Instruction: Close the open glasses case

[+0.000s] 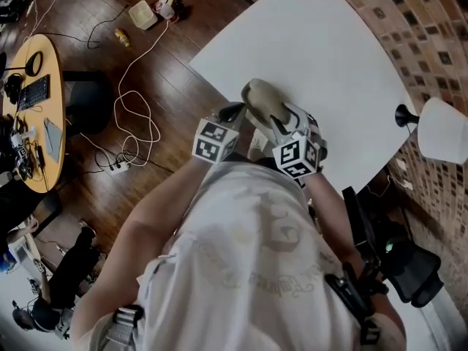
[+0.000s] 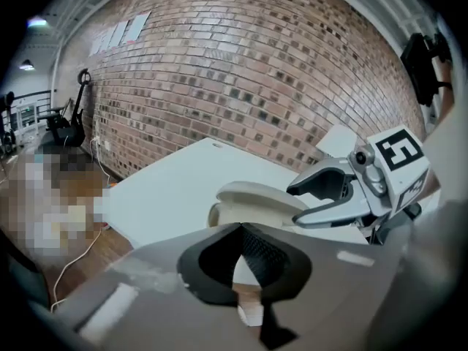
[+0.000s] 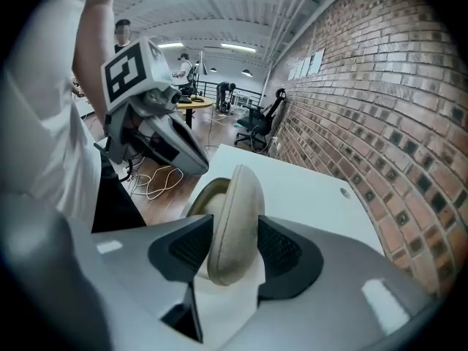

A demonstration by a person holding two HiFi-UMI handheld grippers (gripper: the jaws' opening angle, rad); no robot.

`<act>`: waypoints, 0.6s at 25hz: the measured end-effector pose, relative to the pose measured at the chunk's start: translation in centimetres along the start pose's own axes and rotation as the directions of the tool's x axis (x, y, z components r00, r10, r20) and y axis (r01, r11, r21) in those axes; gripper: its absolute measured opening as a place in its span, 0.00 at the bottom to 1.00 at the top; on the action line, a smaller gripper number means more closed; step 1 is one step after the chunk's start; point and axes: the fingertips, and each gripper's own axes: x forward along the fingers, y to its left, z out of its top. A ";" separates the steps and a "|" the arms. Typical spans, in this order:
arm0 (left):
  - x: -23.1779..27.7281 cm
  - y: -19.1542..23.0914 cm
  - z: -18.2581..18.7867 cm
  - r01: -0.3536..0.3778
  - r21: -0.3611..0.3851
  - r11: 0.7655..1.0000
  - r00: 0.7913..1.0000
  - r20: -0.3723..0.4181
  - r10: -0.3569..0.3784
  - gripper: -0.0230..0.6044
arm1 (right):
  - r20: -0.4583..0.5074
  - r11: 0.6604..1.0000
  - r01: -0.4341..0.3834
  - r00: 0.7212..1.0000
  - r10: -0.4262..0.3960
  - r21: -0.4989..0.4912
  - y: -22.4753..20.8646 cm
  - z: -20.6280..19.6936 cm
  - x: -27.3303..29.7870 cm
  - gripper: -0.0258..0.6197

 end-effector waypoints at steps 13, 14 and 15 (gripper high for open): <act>0.6 -2.5 4.5 0.101 0.188 0.977 0.995 -0.001 -0.103 0.04 | 0.036 0.996 -0.056 0.998 0.054 0.064 3.0 0.9 -0.1 0.35; 0.8 -2.7 4.3 0.112 0.198 0.974 0.994 -0.018 -0.110 0.04 | 0.037 0.996 -0.059 0.998 0.057 0.072 3.0 0.8 -0.2 0.35; 0.9 -2.9 4.0 0.121 0.208 0.971 0.993 -0.033 -0.117 0.04 | 0.037 0.995 -0.063 0.998 0.060 0.080 3.2 0.9 -0.3 0.35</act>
